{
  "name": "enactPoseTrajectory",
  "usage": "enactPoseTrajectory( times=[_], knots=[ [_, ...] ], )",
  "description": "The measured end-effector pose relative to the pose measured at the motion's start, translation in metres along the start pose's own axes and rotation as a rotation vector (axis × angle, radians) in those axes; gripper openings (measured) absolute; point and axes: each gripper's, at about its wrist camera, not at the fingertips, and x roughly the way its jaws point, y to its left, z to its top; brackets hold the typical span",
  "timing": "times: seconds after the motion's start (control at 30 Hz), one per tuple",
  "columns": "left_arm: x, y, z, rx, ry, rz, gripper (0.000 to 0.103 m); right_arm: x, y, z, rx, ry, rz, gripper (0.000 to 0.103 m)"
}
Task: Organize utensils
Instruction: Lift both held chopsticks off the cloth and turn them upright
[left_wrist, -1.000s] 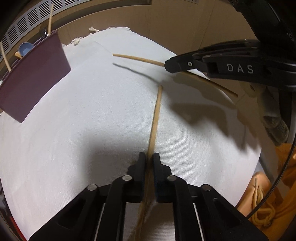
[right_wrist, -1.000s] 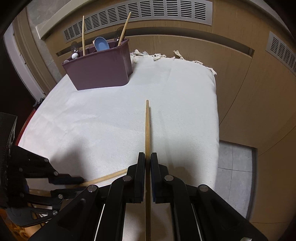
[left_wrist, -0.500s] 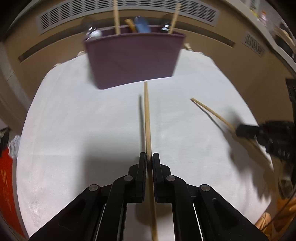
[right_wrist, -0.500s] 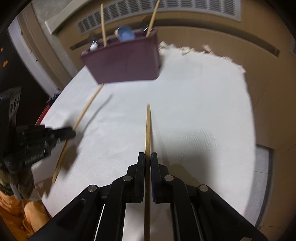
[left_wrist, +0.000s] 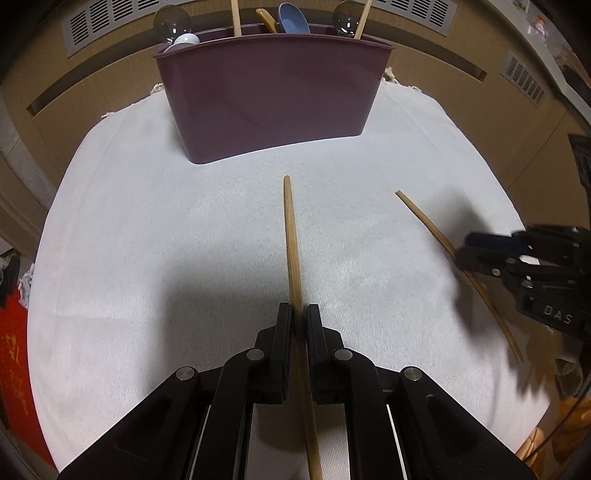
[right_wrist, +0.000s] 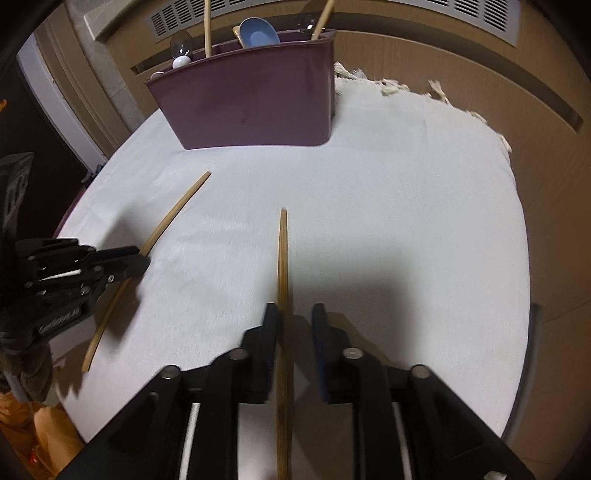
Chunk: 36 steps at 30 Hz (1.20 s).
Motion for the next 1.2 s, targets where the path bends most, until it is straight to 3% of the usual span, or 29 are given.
enactPoseTrajectory(
  times=[0.23, 0.3, 0.43, 0.57, 0.87, 1.0, 1.2],
  knots=[
    [0.005, 0.003, 0.012, 0.015, 0.036, -0.004, 0.009, 0.01, 0.014, 0.009, -0.083, 0.003, -0.067, 0.021],
    [0.011, -0.001, 0.021, 0.021, 0.042, -0.003, 0.009, 0.01, 0.02, 0.005, -0.126, -0.011, -0.111, 0.013],
    [0.017, -0.005, 0.034, 0.036, 0.031, 0.016, 0.009, 0.006, 0.024, 0.002, -0.135, -0.011, -0.098, 0.007],
    [0.014, -0.008, 0.03, 0.029, -0.034, 0.047, 0.007, -0.011, 0.02, -0.001, -0.082, -0.048, -0.05, 0.006],
    [-0.062, -0.001, -0.005, -0.051, -0.238, -0.053, 0.006, -0.091, 0.026, -0.019, -0.039, -0.216, 0.052, 0.006],
    [-0.106, -0.01, -0.007, -0.014, -0.357, -0.044, 0.006, -0.115, 0.036, -0.017, -0.055, -0.274, 0.062, 0.006],
    [-0.129, -0.022, -0.004, 0.044, -0.413, -0.048, 0.006, -0.135, 0.043, -0.012, -0.082, -0.332, 0.064, 0.006]
  ],
)
